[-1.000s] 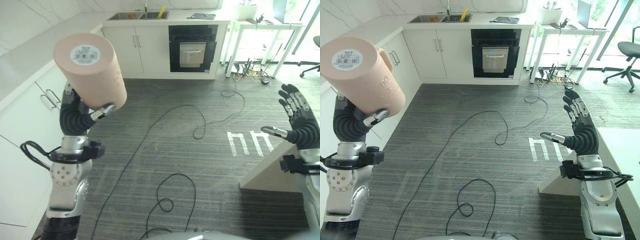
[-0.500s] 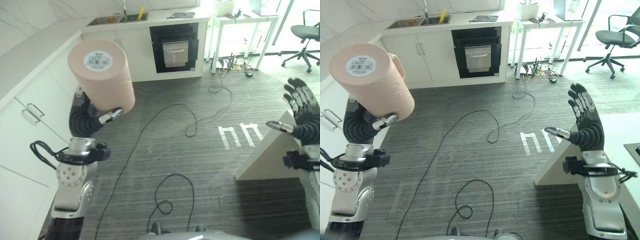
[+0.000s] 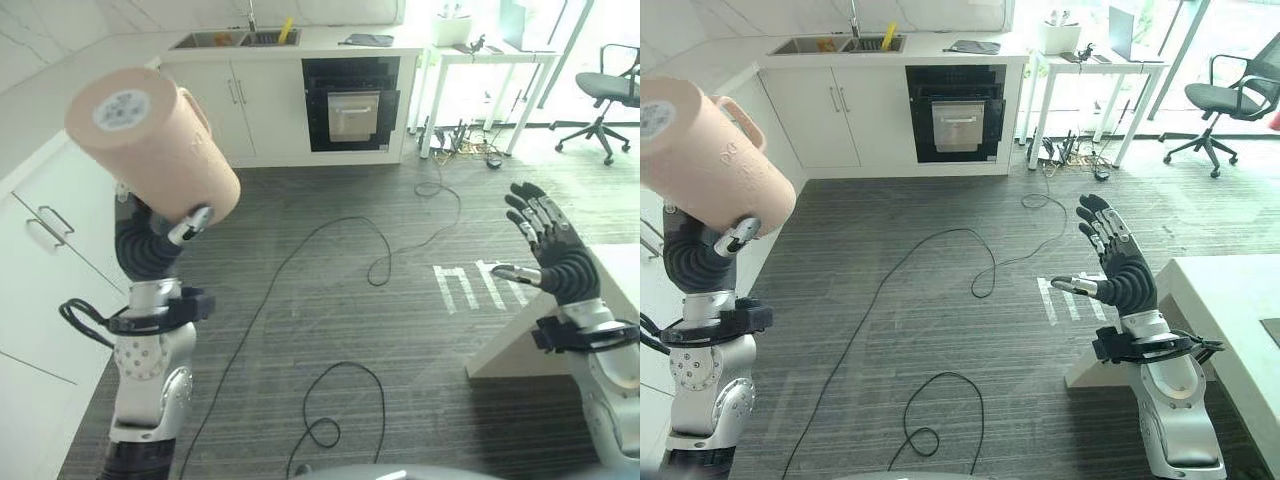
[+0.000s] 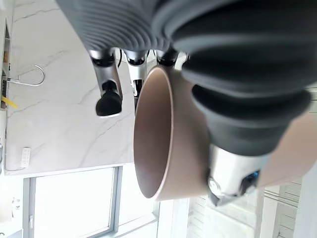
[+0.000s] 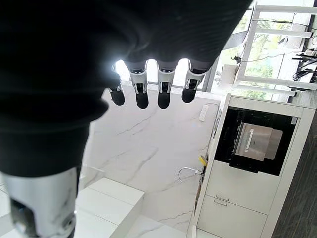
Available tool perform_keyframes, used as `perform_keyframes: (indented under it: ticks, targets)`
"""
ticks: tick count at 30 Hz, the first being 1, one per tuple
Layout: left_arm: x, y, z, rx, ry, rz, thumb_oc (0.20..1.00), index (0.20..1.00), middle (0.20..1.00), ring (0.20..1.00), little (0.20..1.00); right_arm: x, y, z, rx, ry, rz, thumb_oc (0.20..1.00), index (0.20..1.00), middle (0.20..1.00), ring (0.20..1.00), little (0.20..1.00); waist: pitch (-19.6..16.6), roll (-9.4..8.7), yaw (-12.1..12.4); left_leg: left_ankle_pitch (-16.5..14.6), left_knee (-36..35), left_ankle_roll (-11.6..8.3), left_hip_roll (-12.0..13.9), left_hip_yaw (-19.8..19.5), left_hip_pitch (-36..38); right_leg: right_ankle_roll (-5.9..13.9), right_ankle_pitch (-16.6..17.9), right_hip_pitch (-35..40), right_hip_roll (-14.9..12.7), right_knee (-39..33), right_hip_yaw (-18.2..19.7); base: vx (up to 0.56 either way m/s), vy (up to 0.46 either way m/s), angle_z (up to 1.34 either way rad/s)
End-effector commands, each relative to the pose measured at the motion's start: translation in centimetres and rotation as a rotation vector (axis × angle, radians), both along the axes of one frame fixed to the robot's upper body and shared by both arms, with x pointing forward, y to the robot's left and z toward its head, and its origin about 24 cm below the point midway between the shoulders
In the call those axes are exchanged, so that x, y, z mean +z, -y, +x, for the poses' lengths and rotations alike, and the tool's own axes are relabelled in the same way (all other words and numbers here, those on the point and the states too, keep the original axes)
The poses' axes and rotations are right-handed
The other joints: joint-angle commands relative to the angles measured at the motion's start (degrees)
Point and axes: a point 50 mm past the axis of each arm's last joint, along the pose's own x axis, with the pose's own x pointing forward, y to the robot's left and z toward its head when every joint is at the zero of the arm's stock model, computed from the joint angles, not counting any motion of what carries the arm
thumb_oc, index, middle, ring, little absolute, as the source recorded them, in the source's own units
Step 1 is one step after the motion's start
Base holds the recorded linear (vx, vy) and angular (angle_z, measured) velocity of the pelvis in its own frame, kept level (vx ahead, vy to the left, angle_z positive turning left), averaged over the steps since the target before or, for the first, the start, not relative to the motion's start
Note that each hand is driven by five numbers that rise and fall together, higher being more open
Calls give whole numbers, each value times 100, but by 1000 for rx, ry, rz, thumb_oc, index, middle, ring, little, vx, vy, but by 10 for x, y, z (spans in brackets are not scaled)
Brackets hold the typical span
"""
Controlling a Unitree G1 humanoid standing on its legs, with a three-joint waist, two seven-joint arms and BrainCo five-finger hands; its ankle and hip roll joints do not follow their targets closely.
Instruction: Place the dishes in the dishwasher.
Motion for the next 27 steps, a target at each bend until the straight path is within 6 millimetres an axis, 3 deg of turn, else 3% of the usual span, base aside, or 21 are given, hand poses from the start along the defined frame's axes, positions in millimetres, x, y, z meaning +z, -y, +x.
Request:
perform_keyframes:
  ticks: [1, 3, 4, 6, 8, 9, 10, 11, 12, 13, 14, 15, 17, 19, 20, 21, 22, 24, 26, 27]
  targets:
    - [15, -8, -2, 46, 98, 61, 200, 200, 200, 200, 200, 26, 3, -1, 2, 149, 31, 1000, 1000, 1000, 1000, 1000, 11, 158, 133, -407, 1, -320, 463, 333, 479, -5, -305, -127, 119, 31, -681, 107, -153, -5]
    - [14, -7, -3, 63, 95, 76, 200, 200, 200, 200, 200, 28, 3, -1, 13, 142, 27, 1000, 1000, 1000, 1000, 1000, 172, 71, 181, -278, 651, -395, 461, 366, 224, -120, -327, -37, 134, 31, -581, 66, -241, -2]
    - [15, -5, -3, 69, 103, 88, 200, 200, 200, 200, 200, 31, 5, 0, 11, 147, 12, 1000, 1000, 1000, 1000, 1000, 394, -64, 214, -185, 2005, -532, 584, 348, -379, -266, -324, 5, 88, 31, -543, -41, -269, -2]
    - [17, -5, -4, 75, 120, 93, 200, 200, 200, 200, 200, 34, 6, 3, 13, 165, 6, 1000, 1000, 1000, 1000, 1000, 685, -120, 250, -34, 3225, -583, 718, 164, -1156, -445, -274, -21, 117, 33, -495, -5, -191, -5]
    - [14, -5, -5, 87, 116, 102, 200, 200, 200, 200, 200, 33, 4, 7, 17, 167, 5, 1000, 1000, 1000, 1000, 1000, 811, -37, 247, -29, 2656, -523, 758, 283, -1200, -401, -325, 62, 214, 58, -451, 194, 39, 24]
    - [12, -7, -6, 92, 107, 99, 200, 200, 200, 200, 200, 32, 2, 8, 27, 166, 3, 1000, 1000, 1000, 1000, 1000, 811, 41, 271, 23, 1767, -470, 795, 468, -1064, -327, -381, 132, 234, 35, -471, 414, 242, 10]
    - [9, -10, -10, 110, 94, 96, 200, 200, 200, 200, 200, 29, -1, 7, 43, 160, -6, 1000, 1000, 1000, 1000, 1000, 755, 156, 297, 315, 580, -502, 922, 613, -900, -236, -499, 226, 259, 31, -502, 519, 295, -4]
    - [7, -12, -12, 123, 84, 95, 200, 200, 200, 200, 200, 27, -2, 5, 53, 153, -15, 1000, 1000, 1000, 1000, 1000, 714, 213, 325, 651, 24, -581, 1022, 626, -742, -205, -596, 330, 276, 31, -532, 598, 322, -20]
    - [4, -15, -16, 137, 75, 90, 200, 200, 200, 200, 200, 24, -3, 2, 62, 145, -24, 1000, 1000, 1000, 1000, 1000, 691, 279, 373, 997, 1, -729, 1213, 400, -899, -222, -758, 501, 352, 31, -502, 575, 265, -20]
    - [1, -19, -19, 148, 66, 80, 200, 200, 200, 200, 200, 23, -1, 1, 68, 137, -31, 1000, 1000, 1000, 1000, 1000, 662, 295, 390, 1107, 1, -778, 1341, 346, -1027, -235, -930, 668, 380, 31, -485, 655, 330, -25]
    - [-1, -24, -22, 161, 59, 65, 200, 200, 200, 200, 200, 25, 3, 0, 81, 128, -37, 1000, 1000, 1000, 1000, 1000, 595, 276, 368, 888, 1, -723, 1380, 594, -945, -219, -1013, 793, 327, 31, -576, 569, 312, -27]
    - [-2, -24, -22, 164, 57, 61, 200, 200, 200, 200, 200, 25, 3, 0, 84, 125, -37, 1000, 1000, 1000, 1000, 1000, 566, 284, 385, 994, 1, -749, 1389, 604, -920, -216, -1071, 861, 335, 31, -579, 573, 296, -38]
    - [-1, -24, -19, 161, 49, 69, 200, 200, 200, 200, 200, 22, 7, -2, 77, 111, -24, 1000, 1000, 1000, 1000, 1000, 494, 181, 386, 691, 1, -578, 1215, 855, -751, -36, -1167, 995, 155, 224, -701, 448, 245, -42]
    - [2, -24, -18, 159, 56, 97, 200, 200, 200, 200, 200, 21, 10, -6, 62, 102, -2, 1000, 1000, 1000, 1000, 1000, 429, 45, 499, 438, 1, -402, 941, 671, -653, 203, -1231, 995, -145, 687, -780, 539, 316, -34]
    - [4, -24, -19, 150, 61, 102, 200, 200, 200, 200, 200, 22, 11, -8, 48, 107, 2, 1000, 1000, 1000, 1000, 1000, 396, -18, 535, 345, 1, -302, 803, 609, -615, 353, -1039, 919, -304, 969, -806, 664, 416, -46]
    - [8, -23, -16, 132, 67, 123, 200, 200, 200, 200, 200, 22, 10, -7, 23, 128, 20, 1000, 1000, 1000, 1000, 1000, 366, -72, 612, 175, 1, -96, 501, 364, -538, 611, -558, 610, -548, 1751, -788, 637, 430, 3]
    - [10, -21, -11, 110, 62, 137, 200, 200, 200, 200, 200, 21, 8, -6, 10, 133, 42, 1000, 1000, 1000, 1000, 1000, 333, -80, 673, 101, 1, 32, 324, 219, -532, 689, -176, 396, -645, 2431, -785, 578, 390, 52]
    - [10, -17, -6, 86, 51, 152, 200, 200, 200, 200, 200, 16, 1, -5, -1, 121, 35, 1000, 1000, 1000, 1000, 1000, 326, 7, 722, -14, 1, 127, 209, -5, -430, 701, 266, -3, -727, 3573, -725, 341, 235, 71]
    - [10, -13, -4, 72, 45, 163, 200, 200, 200, 200, 200, 11, -6, -3, 7, 103, 13, 1000, 1000, 1000, 1000, 1000, 397, 133, 687, -124, 1, 195, 145, -187, -223, 598, 362, -664, -807, 4503, -639, 280, 170, 54]
    - [11, -12, -4, 71, 45, 167, 200, 200, 200, 200, 200, 6, -10, 0, 17, 85, 1, 1000, 1000, 1000, 1000, 1000, 441, 151, 655, -175, 1, 203, 104, -215, -115, 469, 165, -1134, -858, 4467, -699, 332, 46, 37]
